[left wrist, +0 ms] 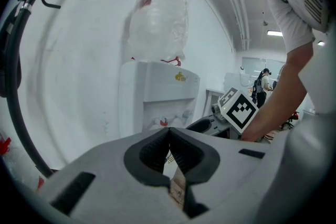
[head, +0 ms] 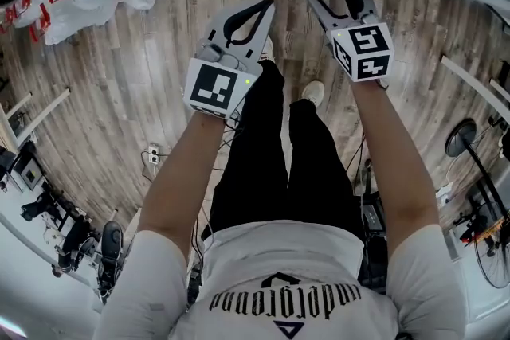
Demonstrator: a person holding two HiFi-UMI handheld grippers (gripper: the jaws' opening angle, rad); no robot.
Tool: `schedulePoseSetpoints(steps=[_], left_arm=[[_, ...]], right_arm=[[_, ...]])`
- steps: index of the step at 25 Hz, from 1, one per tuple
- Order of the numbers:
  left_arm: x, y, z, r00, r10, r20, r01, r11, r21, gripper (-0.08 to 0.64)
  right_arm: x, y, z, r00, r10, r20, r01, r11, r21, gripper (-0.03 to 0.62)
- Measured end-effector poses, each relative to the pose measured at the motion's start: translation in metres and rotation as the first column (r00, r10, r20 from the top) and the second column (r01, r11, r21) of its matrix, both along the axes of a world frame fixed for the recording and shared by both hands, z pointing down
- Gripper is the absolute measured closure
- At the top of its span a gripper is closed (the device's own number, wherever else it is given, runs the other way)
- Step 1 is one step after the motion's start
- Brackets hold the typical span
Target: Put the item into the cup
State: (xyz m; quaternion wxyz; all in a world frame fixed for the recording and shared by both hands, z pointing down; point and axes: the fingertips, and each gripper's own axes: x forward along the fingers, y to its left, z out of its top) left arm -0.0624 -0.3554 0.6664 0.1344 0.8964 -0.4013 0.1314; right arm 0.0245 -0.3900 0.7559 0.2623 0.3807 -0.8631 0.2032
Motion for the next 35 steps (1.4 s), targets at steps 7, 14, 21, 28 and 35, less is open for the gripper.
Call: schedulePoseSetpoints(steps=[7, 14, 21, 28, 35], left_arm=[[0.000, 0.029, -0.067, 1.000, -0.027, 0.009, 0.027, 0.999, 0.022, 0.552], [0.019, 0.073, -0.157, 0.999, -0.019, -0.031, 0.021, 0.999, 0.049, 0.552], [0.037, 0.141, -0.251, 0.998, -0.026, -0.065, 0.033, 0.993, 0.110, 0.552], [0.051, 0.179, -0.332, 0.997, -0.048, -0.062, 0.062, 0.969, 0.240, 0.552], [0.073, 0.220, -0.381, 0.997, -0.040, -0.071, 0.061, 0.947, 0.316, 0.553]], right_arm=[[0.005, 0.041, -0.090, 0.998, -0.033, 0.055, 0.031, 0.999, 0.042, 0.415], [0.017, 0.088, -0.212, 0.989, -0.101, 0.109, 0.085, 0.986, 0.141, 0.492], [0.065, 0.153, -0.338, 0.984, -0.126, 0.127, 0.082, 0.948, 0.307, 0.586], [0.088, 0.211, -0.411, 0.968, -0.195, 0.156, 0.123, 0.917, 0.380, 0.586], [0.106, 0.253, -0.460, 0.952, -0.242, 0.190, 0.137, 0.886, 0.443, 0.586]])
